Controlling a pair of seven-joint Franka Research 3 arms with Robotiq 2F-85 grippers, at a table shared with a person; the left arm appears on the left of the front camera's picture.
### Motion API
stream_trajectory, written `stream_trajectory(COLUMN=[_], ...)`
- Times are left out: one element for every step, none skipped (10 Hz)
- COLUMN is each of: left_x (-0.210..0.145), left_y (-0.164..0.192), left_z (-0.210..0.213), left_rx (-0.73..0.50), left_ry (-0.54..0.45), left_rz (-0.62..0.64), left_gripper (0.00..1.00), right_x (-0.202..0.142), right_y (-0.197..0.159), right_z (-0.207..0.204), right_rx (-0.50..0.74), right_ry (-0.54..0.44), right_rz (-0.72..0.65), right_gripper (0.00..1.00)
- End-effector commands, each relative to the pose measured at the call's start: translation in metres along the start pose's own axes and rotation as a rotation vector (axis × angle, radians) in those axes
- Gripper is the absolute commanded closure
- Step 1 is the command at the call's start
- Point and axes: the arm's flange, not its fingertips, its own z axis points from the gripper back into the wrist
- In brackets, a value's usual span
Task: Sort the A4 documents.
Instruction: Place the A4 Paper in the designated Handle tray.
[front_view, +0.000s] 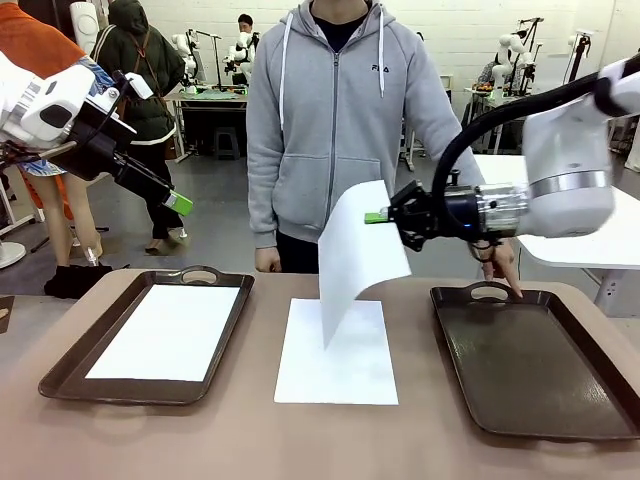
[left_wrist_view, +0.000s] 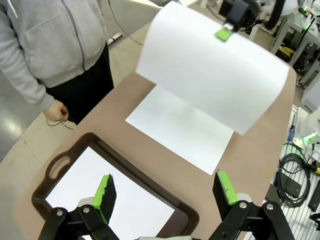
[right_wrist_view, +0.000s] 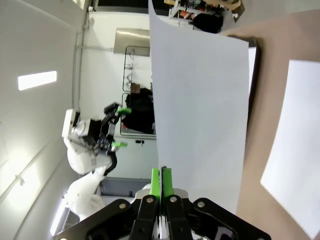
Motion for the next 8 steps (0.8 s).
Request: stream_trajectory(left_x=[0.001, 0.001, 0.001, 0.001, 0.001, 0.001, 0.001, 0.001], left_y=[-0.001, -0.001, -0.001, -0.001, -0.001, -0.001, -0.001, -0.001], left_z=[-0.001, -0.001, -0.001, -0.001, -0.001, -0.001, -0.001, -0.001], left_rx=[0.002, 0.002, 0.002, 0.002, 0.002, 0.002, 0.002, 0.002], left_ry=[0.002, 0.002, 0.002, 0.002, 0.002, 0.002, 0.002, 0.002], left_rz=[-0.003, -0.003, -0.003, -0.003, -0.003, -0.003, -0.003, -0.003], left_gripper=[0.0, 0.0, 0.0, 0.0, 0.0, 0.0, 0.0, 0.0], right_x=[-0.025, -0.031, -0.036, -0.043, -0.048, -0.052, -0.054, -0.054], right_y=[0.01, 0.009, 0.007, 0.002, -0.003, -0.012, -0.024, -0.039], right_z=[0.04, 0.055, 0.07, 0.088, 0.104, 0.12, 0.136, 0.151], right_rx=[-0.004, -0.027, -0.069, -0.106, -0.12, -0.122, -0.113, -0.122], right_ry=[0.033, 0.036, 0.031, 0.014, 0.005, -0.002, 0.001, -0.007], right_rz=[-0.026, -0.043, -0.071, -0.097, -0.104, -0.097, -0.1, -0.116], right_gripper=[0.99, 0.99, 0.99, 0.99, 0.99, 0.99, 0.99, 0.99])
